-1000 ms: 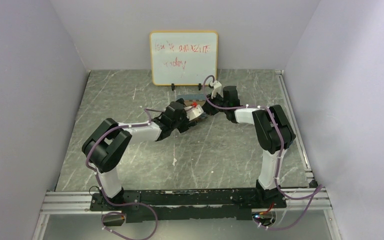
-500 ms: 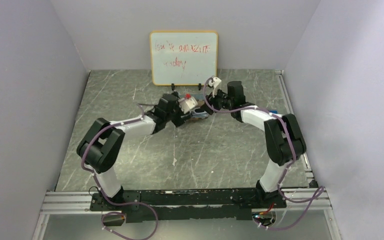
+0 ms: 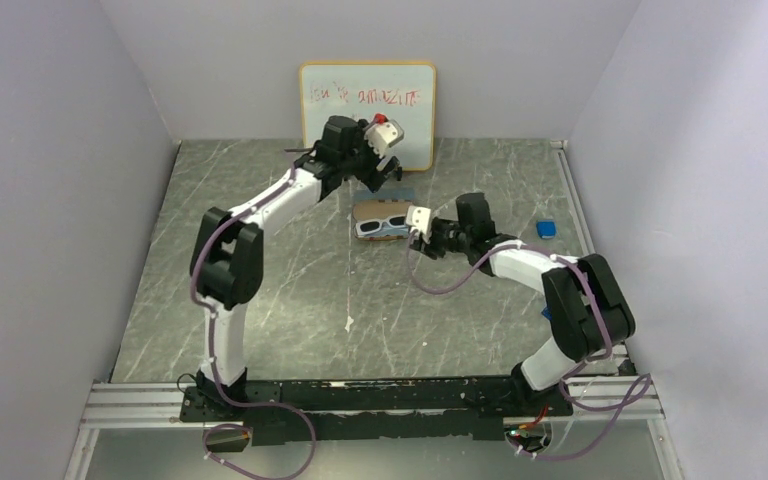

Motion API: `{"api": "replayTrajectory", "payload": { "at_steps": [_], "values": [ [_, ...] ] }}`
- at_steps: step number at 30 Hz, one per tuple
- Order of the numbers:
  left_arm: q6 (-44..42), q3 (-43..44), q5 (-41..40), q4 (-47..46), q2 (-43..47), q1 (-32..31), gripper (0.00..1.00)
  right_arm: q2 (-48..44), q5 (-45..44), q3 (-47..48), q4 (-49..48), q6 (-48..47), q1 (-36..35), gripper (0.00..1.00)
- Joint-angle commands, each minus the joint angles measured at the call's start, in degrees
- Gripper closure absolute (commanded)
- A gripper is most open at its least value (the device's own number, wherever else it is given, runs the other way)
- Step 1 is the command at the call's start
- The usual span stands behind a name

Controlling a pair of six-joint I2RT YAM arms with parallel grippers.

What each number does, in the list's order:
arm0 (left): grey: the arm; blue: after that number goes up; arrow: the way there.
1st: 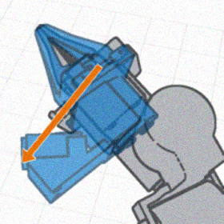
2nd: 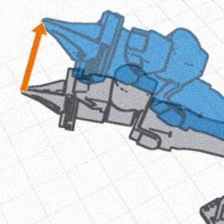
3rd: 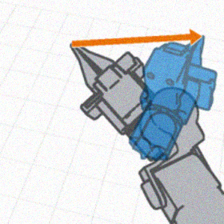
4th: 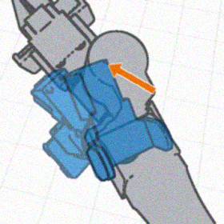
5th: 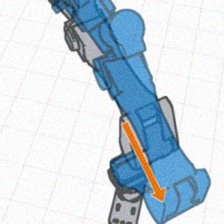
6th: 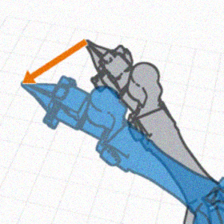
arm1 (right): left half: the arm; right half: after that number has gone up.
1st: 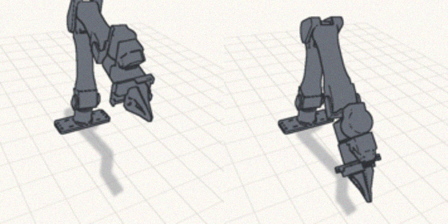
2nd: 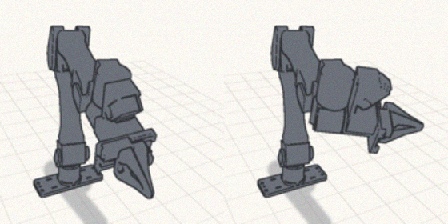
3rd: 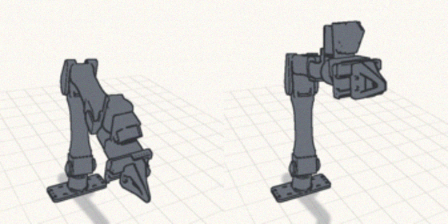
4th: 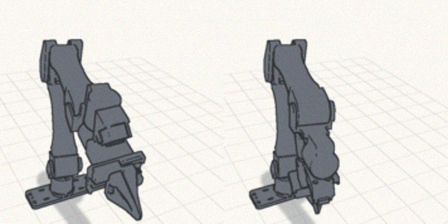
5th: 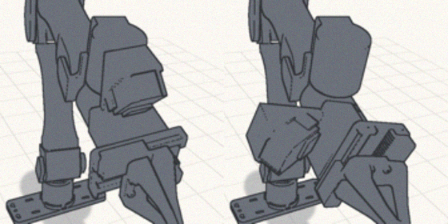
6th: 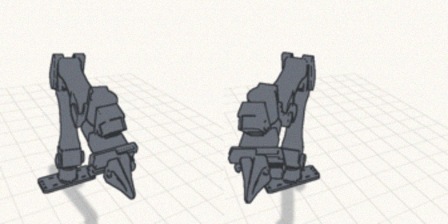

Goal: Organize the sunglasses
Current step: Adjust the sunglasses in the sunglasses case.

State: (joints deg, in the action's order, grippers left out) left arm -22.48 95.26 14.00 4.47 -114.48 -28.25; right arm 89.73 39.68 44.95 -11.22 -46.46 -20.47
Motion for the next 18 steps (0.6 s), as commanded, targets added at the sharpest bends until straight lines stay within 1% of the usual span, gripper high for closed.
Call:
{"api": "replayTrajectory", "payload": {
  "at_steps": [1, 3, 5, 7, 10, 14, 18],
  "values": [
    [7.7, 8.6, 8.3, 11.1, -7.7, 1.1, 0.13, 2.9, -3.6, 1.2, -1.8, -0.5, -3.5, 0.64],
    [10.4, 9.3, 10.2, 10.7, -9.5, 1.7, 0.15, 4.9, -4.7, 2.4, -1.3, 4.8, -4.6, 0.69],
    [11.8, 9.3, 11.4, 10.1, -10.4, 2.1, 0.16, 6.0, -6.6, 2.2, -1.2, 7.0, -6.5, 0.7],
    [12.3, 9.4, 11.8, 10.1, -11.1, 2.1, 0.18, 6.9, -8.9, 1.8, -1.1, 6.4, -8.8, 0.72],
    [12.4, 8.9, 11.9, 10.1, -11.6, 2.2, 0.19, 8.1, -13.3, 2.0, -3.6, 6.7, -10.7, 0.73],
    [12.2, 8.2, 11.9, 10.4, -11.5, 2.2, 0.2, 12.6, -20.7, 6.4, -1.3, 4.7, -12.9, 0.74],
    [12.4, 7.5, 11.6, 9.6, -11.2, 2.4, 0.19, 15.0, -23.3, 7.5, -1.7, 2.9, -14.4, 0.74]
  ]
}}
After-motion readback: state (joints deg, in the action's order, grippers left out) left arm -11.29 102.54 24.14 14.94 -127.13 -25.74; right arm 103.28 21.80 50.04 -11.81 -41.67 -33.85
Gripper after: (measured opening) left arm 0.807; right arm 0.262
